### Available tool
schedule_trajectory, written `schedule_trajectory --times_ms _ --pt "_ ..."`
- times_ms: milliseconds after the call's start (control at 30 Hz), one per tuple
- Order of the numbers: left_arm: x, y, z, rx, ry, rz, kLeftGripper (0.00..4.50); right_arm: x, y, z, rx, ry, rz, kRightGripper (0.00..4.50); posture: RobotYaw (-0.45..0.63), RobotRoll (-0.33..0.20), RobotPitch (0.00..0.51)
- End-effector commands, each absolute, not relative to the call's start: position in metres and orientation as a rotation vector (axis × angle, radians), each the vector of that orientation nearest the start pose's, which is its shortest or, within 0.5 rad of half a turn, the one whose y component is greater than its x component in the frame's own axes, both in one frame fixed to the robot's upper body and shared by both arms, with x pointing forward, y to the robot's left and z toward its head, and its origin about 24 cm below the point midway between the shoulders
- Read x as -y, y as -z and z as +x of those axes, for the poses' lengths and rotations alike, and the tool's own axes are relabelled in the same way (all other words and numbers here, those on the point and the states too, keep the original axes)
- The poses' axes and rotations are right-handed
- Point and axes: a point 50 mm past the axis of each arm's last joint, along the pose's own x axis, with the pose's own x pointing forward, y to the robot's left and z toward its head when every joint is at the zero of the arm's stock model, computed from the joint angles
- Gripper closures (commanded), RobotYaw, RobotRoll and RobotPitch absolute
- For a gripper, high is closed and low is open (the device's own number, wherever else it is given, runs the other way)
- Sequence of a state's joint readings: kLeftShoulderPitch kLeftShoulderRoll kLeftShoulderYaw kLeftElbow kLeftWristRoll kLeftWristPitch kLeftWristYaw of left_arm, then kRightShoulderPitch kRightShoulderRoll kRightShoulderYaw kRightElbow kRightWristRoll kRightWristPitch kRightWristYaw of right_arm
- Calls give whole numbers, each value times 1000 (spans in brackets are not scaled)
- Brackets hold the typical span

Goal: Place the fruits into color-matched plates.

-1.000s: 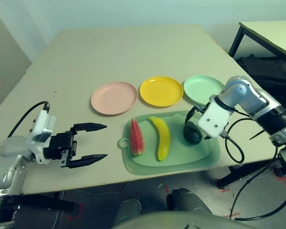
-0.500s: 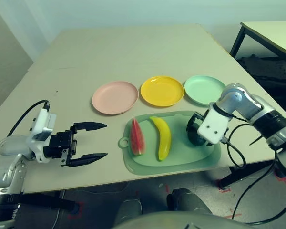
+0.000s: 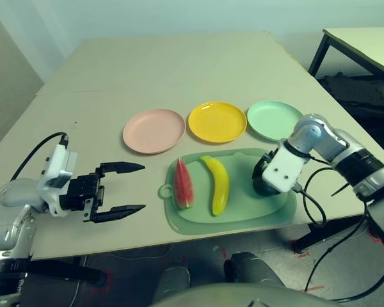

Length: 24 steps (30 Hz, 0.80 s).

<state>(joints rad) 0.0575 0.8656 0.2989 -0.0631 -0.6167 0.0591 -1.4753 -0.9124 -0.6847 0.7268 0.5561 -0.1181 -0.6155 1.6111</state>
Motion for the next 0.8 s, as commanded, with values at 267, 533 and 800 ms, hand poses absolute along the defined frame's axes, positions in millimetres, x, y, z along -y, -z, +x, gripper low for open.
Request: schedule_trajectory --times_ms 267,533,800 --pt "-284 -148 224 -84 1023 203 0 132 -191 347 -260 -1736 -1341 1448 -63 0 29" --pt "-284 -153 237 -75 927 177 0 149 -200 384 -360 -1385 -1367 1448 -56 0 30" --pt "-291 -146 228 -88 901 182 0 185 -186 402 -508 -986 -1341 1448 -23 0 33"
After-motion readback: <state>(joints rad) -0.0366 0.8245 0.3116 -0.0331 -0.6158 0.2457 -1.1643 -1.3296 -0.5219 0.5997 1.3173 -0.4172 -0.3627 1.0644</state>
